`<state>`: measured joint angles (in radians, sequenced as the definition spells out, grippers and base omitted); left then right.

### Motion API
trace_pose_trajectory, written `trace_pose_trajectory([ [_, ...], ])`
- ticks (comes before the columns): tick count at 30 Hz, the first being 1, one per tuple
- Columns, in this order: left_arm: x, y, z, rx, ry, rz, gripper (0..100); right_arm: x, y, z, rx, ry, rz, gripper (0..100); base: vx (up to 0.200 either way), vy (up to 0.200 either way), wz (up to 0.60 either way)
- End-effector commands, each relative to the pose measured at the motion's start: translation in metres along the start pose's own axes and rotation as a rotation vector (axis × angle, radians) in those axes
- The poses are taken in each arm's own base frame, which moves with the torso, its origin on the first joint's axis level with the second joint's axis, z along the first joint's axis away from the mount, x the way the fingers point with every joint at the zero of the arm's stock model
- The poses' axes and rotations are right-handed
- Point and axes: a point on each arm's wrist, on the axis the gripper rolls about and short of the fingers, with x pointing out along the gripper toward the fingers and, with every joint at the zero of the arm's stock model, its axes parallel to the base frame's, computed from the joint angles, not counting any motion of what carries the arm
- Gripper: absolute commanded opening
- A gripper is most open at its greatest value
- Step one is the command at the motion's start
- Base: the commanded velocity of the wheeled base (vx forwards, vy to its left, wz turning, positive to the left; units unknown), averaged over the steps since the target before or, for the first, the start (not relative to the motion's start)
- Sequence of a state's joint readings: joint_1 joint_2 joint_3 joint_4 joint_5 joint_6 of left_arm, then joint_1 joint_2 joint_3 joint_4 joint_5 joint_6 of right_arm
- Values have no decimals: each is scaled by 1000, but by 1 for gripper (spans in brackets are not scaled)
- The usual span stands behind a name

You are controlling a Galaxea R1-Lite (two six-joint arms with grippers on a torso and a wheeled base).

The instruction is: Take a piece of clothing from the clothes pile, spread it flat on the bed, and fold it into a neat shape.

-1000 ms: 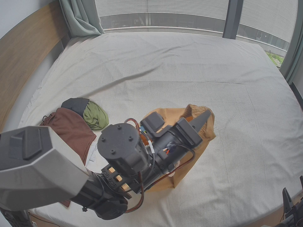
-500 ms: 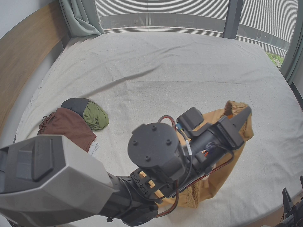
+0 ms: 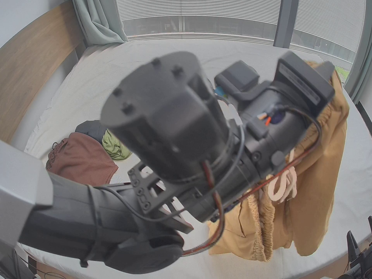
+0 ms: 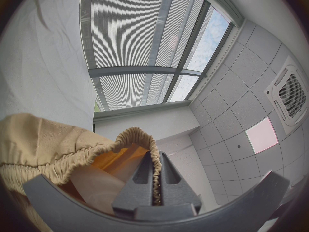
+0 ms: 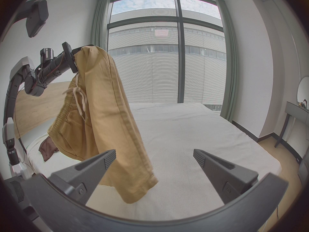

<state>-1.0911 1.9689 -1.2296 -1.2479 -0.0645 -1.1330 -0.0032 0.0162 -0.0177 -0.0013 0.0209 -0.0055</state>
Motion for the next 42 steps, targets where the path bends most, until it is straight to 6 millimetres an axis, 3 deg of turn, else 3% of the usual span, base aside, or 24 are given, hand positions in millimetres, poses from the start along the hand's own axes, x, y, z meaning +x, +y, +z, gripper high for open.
trace_pose_trajectory([
  [1,-21,15,32,68,-61,89,0,0,0,-5,-1,4,1,100,0,0,0],
  [8,-70,87,67,251,-126,256,0,0,0,-5,-1,4,1,100,0,0,0],
  [13,-108,132,76,386,-76,363,0,0,0,-5,1,4,1,100,0,0,0],
  [15,-113,137,77,399,-61,385,0,0,0,-5,1,4,1,100,0,0,0],
  [16,-127,145,79,434,-22,429,0,0,0,-5,-1,4,1,100,0,0,0],
  [22,-157,161,89,475,36,525,0,0,0,-5,1,4,1,100,0,0,0],
  [42,-220,171,136,532,-91,763,0,0,0,-5,-1,4,1,100,0,0,0],
])
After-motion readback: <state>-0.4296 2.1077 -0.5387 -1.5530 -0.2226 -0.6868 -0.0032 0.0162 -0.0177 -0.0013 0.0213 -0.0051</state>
